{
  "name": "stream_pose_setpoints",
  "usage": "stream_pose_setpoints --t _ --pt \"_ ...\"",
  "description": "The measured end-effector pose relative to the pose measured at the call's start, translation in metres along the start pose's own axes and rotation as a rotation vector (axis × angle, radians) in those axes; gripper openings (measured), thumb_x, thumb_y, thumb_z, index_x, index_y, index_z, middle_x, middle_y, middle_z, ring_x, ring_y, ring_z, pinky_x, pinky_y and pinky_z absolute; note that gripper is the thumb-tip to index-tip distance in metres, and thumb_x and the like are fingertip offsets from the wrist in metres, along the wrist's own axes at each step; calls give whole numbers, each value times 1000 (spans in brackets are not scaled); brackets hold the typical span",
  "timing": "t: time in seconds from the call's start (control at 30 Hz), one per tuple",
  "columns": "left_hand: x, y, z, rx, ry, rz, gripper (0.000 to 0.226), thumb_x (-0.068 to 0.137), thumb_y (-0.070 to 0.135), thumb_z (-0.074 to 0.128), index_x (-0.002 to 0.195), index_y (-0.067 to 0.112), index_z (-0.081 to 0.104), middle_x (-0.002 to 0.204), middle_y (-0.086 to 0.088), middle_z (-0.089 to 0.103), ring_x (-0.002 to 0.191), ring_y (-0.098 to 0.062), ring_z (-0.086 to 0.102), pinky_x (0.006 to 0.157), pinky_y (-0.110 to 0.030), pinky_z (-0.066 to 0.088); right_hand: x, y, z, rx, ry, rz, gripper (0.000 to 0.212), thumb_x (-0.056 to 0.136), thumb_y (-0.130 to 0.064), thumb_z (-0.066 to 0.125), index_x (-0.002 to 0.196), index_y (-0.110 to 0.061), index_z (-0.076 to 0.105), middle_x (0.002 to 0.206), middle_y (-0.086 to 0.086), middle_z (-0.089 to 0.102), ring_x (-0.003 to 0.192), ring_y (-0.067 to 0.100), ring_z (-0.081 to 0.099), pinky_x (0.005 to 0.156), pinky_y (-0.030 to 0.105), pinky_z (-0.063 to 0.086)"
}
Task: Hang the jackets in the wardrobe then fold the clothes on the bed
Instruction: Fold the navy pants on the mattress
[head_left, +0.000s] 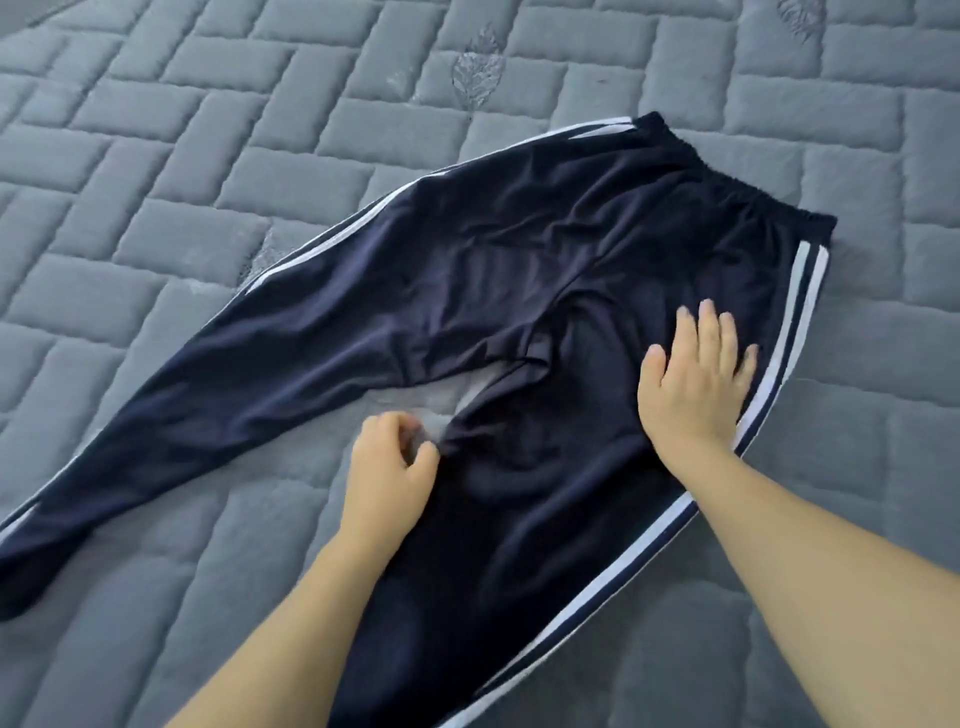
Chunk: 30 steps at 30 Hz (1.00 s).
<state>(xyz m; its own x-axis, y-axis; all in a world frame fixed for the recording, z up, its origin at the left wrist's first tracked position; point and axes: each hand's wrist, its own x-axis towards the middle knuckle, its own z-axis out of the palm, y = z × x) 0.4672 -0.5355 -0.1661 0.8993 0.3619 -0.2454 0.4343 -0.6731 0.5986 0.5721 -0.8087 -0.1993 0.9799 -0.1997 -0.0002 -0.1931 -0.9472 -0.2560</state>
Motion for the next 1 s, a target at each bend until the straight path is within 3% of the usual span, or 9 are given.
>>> stream_pose_setpoints --t 0.2,0.33,0.4,0.5,0.6,0.7,0.77,0.87,1.0 --pt "-78 -56 -58 -346 -712 -417 15 92 21 62 104 22 71 98 -2 76 93 -24 72 90 -42 55 -203 -68 -23 433 -58 430 77 86 -30 68 148 -7 31 152 17 31 138 34 31 112 49 24" --pt "-125 -81 -74 -240 -862 -543 22 84 26 72 104 19 71 91 -3 77 85 -24 73 86 -41 58 -269 -112 -32 820 -134 994 83 77 -20 76 147 -21 30 139 10 40 121 33 46 101 46 39" --pt "-143 -93 -87 -200 -935 -554 32 75 30 77 105 18 71 93 -4 76 88 -25 73 85 -37 58 -284 -126 -32 1117 -216 1227 67 81 -10 70 137 -21 36 117 1 52 94 24 58 81 35 48" --pt "-169 -114 -110 -275 -989 -600 41 66 29 77 102 12 71 96 -9 76 90 -28 72 74 -30 56 -296 -133 -33 1107 -317 1197 10 89 -4 52 97 -9 50 81 4 53 64 19 48 56 28 38" --pt "-184 -119 -141 -338 -1082 -613 22 76 18 74 98 16 73 98 -8 75 83 -21 72 66 -27 56 -299 -128 -39 1071 -196 1225 22 97 -11 44 114 -4 57 99 8 56 83 26 52 73 34 45" --pt "-182 -116 -178 57 -1200 -416 20 85 18 67 106 15 67 91 -7 71 64 -20 66 49 -23 48 -302 -113 -48 1135 -144 1308 35 100 -22 41 133 -12 49 122 7 54 102 27 54 82 39 48" --pt "-181 -118 -205 204 -1210 -310 7 89 15 61 94 19 64 77 -1 65 50 -16 59 41 -20 36 -304 -106 -51 1104 -150 1274 39 100 -30 42 135 -13 46 125 6 53 106 26 53 91 41 48" --pt "-182 -136 -236 -152 -943 -278 31 89 7 59 64 25 58 58 9 52 49 -6 49 46 -21 32 -319 -119 -54 1128 -245 1216 42 93 -29 56 130 -11 50 118 7 57 102 29 59 93 46 51" --pt "-189 -157 -246 -436 -718 -350 9 89 30 69 90 25 61 78 11 70 71 -8 66 60 -14 48 -364 -168 -48 1332 -566 1222 23 93 -12 58 116 -10 58 98 11 66 78 23 63 66 38 54"
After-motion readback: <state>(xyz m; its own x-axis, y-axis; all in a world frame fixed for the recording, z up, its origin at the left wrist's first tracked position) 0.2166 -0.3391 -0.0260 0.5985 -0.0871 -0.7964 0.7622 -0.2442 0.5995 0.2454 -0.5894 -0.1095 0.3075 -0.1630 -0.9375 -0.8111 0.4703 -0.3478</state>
